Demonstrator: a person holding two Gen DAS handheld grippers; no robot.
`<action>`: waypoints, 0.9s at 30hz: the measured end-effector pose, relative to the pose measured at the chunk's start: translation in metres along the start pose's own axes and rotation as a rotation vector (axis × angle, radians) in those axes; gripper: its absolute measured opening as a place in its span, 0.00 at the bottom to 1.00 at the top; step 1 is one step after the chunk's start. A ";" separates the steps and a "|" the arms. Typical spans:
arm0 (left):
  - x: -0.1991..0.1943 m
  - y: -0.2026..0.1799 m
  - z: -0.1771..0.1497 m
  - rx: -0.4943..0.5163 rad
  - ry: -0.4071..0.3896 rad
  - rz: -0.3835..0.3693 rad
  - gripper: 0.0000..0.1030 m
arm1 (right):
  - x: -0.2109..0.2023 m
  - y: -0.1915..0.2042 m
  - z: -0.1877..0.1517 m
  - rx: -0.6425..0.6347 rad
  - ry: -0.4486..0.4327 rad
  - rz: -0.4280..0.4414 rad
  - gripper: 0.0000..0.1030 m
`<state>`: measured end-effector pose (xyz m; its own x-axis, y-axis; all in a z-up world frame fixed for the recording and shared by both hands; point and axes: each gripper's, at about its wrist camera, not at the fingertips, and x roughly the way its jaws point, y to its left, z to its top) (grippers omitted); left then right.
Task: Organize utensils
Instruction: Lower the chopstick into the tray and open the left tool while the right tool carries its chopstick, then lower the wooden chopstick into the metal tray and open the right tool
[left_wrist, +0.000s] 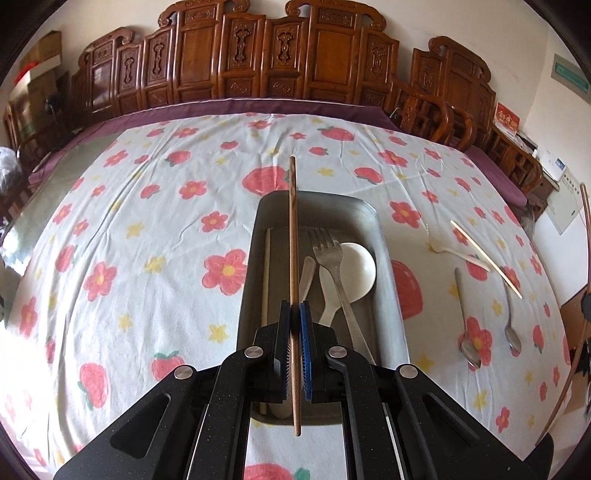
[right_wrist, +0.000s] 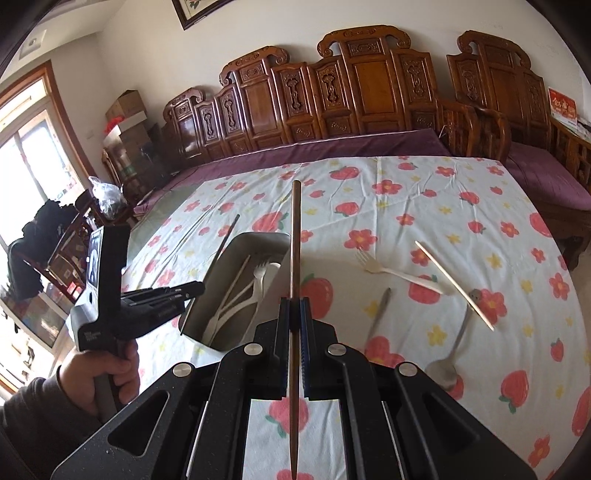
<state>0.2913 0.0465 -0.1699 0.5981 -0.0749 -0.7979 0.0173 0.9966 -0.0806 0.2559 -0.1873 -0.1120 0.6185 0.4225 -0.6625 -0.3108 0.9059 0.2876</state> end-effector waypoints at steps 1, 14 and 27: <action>0.001 0.001 0.000 0.000 0.002 -0.004 0.04 | 0.003 0.003 0.003 -0.002 0.002 -0.002 0.06; -0.026 0.014 -0.009 0.083 -0.019 -0.027 0.16 | 0.044 0.043 0.023 -0.049 0.046 0.009 0.06; -0.078 0.042 -0.028 0.094 -0.120 -0.029 0.17 | 0.103 0.073 0.052 -0.052 0.109 0.057 0.06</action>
<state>0.2229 0.0929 -0.1273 0.6880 -0.1051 -0.7181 0.1077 0.9933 -0.0422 0.3352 -0.0763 -0.1233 0.5175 0.4652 -0.7182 -0.3823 0.8766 0.2923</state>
